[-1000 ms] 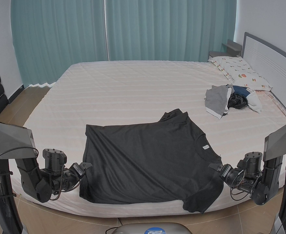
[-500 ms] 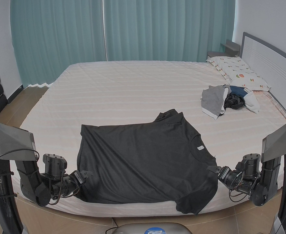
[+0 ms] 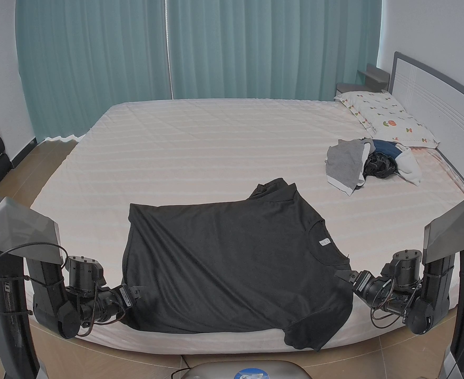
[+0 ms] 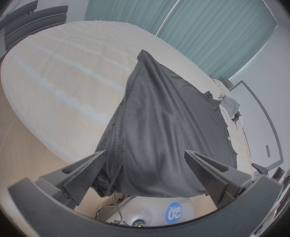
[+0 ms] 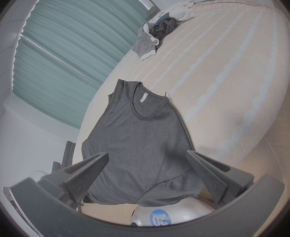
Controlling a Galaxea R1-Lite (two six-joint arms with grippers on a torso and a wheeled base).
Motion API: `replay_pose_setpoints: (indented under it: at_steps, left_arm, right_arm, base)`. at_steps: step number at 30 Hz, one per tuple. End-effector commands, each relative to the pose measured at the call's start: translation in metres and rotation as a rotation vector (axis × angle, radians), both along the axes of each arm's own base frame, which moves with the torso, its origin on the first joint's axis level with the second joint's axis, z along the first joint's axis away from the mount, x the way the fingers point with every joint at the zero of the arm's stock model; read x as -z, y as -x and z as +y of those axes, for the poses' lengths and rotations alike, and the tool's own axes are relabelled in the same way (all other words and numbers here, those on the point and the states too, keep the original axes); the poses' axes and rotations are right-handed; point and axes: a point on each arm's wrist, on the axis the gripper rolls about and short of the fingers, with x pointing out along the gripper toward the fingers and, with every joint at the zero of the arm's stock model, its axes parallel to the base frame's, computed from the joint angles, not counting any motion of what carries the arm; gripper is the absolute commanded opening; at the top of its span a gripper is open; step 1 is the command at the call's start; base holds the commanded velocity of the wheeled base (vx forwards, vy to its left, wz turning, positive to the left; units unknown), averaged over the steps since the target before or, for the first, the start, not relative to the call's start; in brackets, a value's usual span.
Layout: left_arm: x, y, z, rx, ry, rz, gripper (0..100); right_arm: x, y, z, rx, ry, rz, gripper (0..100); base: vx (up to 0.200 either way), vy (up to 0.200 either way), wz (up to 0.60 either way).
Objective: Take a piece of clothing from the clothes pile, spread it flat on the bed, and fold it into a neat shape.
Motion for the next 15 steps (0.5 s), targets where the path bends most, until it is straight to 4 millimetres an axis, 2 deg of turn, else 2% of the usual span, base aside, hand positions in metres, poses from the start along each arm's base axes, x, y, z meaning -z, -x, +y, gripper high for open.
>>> replay_pose_setpoints:
  at_steps: [1, 15]
  left_arm:
    - [0.013, 0.006, 0.002, 0.007, -0.018, 0.047, 100]
    - [0.028, 0.006, 0.003, 0.078, -0.095, 0.041, 100]
  right_arm:
    - [0.000, 0.000, 0.000, -0.002, -0.001, -0.006, 100]
    - [0.000, 0.000, 0.000, -0.002, -0.001, -0.006, 100]
  base:
    - [0.000, 0.000, 0.00]
    - [0.000, 0.000, 0.00]
